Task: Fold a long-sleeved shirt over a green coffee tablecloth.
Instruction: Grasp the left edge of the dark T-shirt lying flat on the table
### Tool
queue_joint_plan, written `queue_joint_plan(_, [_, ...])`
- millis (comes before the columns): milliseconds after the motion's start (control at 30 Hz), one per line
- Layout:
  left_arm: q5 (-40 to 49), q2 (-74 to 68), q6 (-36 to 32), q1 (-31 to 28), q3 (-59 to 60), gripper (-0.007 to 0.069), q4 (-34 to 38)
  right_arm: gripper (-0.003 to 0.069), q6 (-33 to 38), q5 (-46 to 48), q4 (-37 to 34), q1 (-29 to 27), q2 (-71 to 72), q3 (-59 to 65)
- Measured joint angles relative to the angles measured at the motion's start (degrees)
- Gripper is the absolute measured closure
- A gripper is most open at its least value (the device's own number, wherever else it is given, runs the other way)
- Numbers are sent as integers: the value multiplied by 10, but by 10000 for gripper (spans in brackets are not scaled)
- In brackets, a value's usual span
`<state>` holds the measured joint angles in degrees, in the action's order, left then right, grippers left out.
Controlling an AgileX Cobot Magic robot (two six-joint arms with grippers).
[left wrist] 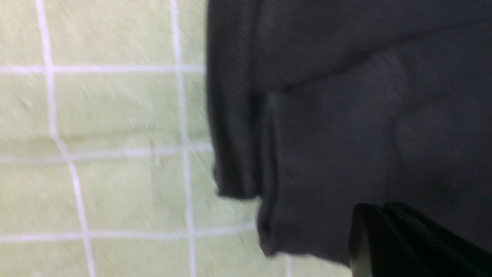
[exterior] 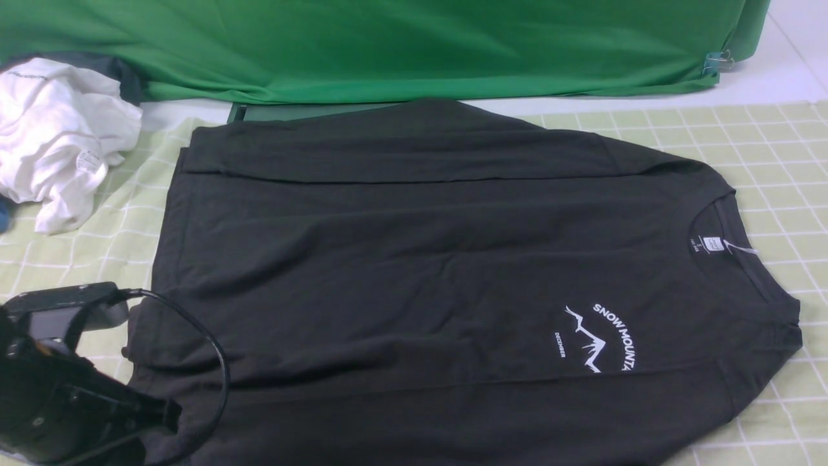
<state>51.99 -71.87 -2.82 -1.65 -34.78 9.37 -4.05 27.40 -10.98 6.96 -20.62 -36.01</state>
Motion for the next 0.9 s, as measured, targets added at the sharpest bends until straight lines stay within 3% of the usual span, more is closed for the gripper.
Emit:
queue_joint_plan(100, [-42, -15, 1, 0, 0, 608, -26, 650, 40, 93, -9, 22, -85, -61])
queue_joint_plan(333, [-112, -20, 1, 0, -1, 575, -54, 650, 119, 123, -94, 51, -173, -69])
queue_joint_plan(667, [-119, -72, 1, 0, -2, 245, -71, 650, 165, 126, -145, 101, -231, -69])
queue_joint_plan(767, [-121, -92, 1, 0, -2, 193, -57, 650, 165, 122, -146, 110, -232, -69])
queue_joint_plan(900, [-121, -97, 0, 0, -2, 211, -46, 650, 166, 117, -146, 113, -232, -69])
